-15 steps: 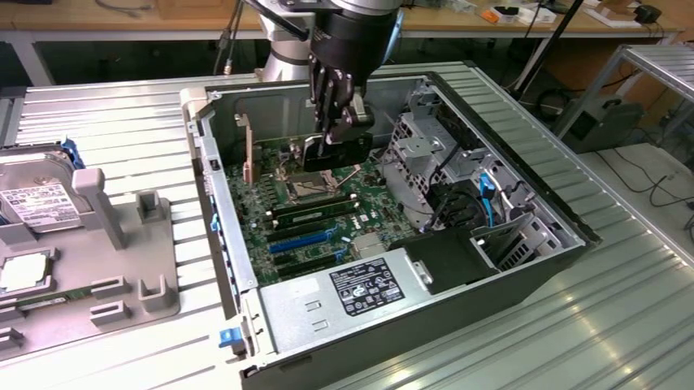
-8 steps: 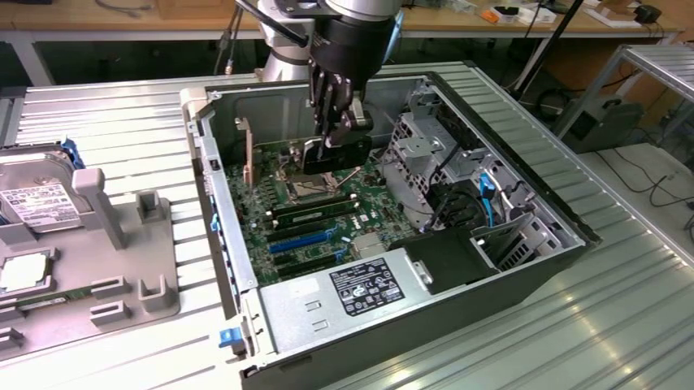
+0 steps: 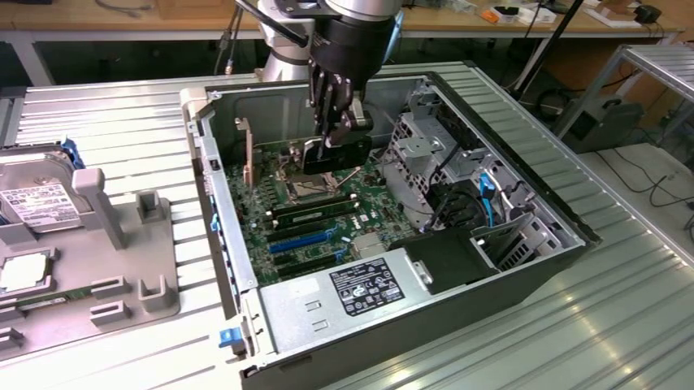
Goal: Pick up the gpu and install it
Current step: 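Insert the gpu into the slot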
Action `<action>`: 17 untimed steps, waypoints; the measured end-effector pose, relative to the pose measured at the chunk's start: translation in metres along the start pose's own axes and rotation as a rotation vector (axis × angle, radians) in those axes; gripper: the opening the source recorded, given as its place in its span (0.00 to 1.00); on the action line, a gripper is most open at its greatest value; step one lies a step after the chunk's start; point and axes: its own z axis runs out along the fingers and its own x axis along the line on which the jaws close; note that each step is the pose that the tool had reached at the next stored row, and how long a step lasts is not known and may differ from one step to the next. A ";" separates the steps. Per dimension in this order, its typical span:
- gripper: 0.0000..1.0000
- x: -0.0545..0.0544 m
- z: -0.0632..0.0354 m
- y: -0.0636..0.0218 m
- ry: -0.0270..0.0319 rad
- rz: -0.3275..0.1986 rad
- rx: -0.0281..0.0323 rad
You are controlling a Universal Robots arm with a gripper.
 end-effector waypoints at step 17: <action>0.27 0.009 0.0138 -0.0009 -0.0001 0.003 0.0005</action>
